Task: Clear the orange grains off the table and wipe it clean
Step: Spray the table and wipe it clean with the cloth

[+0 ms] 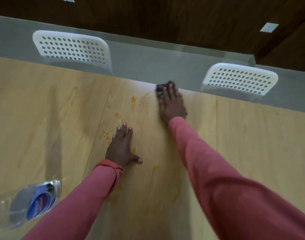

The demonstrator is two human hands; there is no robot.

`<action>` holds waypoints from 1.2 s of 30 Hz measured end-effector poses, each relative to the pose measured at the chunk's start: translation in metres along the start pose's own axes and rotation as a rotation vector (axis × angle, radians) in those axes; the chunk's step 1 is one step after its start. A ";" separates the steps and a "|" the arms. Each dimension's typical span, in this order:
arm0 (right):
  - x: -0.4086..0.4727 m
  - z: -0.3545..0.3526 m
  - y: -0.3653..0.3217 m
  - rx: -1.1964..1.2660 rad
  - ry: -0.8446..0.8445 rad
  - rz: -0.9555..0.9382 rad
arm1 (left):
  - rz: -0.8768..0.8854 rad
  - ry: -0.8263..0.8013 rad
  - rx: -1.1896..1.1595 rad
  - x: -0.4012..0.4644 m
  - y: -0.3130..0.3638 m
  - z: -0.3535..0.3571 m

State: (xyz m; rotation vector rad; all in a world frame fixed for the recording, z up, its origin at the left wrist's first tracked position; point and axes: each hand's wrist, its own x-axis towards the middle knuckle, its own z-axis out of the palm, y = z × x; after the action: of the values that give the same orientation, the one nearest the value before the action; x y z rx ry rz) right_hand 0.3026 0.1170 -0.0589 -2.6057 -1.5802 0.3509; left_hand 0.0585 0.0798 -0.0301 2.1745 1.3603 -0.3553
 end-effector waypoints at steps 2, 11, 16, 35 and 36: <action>-0.045 0.015 -0.029 -0.028 -0.046 -0.182 | 0.002 0.006 0.013 0.000 0.000 -0.001; -0.135 0.010 0.108 -0.024 0.024 0.065 | -0.001 -0.013 0.007 -0.003 0.005 -0.005; -0.007 -0.014 0.074 -0.033 0.023 0.167 | 0.000 -0.002 0.019 -0.001 0.004 -0.004; 0.002 -0.014 0.051 -0.014 0.022 0.101 | -0.001 0.005 0.025 -0.002 0.005 -0.003; 0.007 -0.009 0.024 -0.015 0.007 0.028 | 0.004 0.007 0.019 -0.002 0.004 -0.003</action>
State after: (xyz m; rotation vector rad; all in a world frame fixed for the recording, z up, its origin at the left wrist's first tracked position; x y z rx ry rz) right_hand 0.3286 0.1128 -0.0558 -2.6395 -1.5515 0.3333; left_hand 0.0611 0.0788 -0.0257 2.1955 1.3621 -0.3605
